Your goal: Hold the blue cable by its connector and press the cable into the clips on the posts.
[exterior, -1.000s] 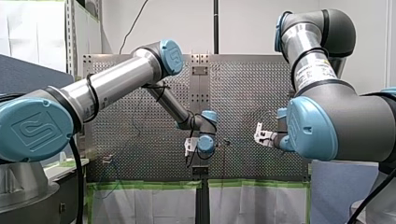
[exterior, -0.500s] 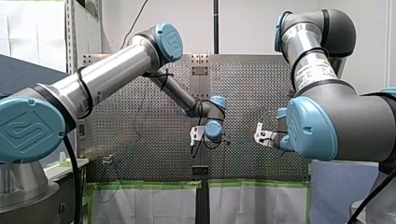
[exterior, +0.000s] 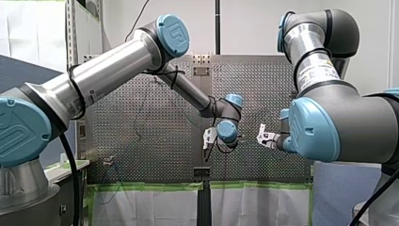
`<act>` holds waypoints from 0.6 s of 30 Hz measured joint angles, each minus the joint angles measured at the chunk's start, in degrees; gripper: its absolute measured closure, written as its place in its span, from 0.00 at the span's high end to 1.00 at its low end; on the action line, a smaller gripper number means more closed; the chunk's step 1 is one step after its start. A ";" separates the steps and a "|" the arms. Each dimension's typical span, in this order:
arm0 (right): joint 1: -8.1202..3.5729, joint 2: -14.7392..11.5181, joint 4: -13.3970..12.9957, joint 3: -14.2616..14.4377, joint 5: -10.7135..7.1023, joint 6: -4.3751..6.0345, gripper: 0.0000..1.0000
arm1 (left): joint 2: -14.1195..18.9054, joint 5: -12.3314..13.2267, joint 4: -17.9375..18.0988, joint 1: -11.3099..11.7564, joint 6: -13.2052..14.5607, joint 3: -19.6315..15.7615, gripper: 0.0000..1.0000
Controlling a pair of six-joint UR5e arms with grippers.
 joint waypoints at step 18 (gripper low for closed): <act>-0.16 -0.03 0.11 0.00 -0.07 0.01 0.00 | -2.13 -1.06 5.33 0.73 -3.22 -0.01 1.00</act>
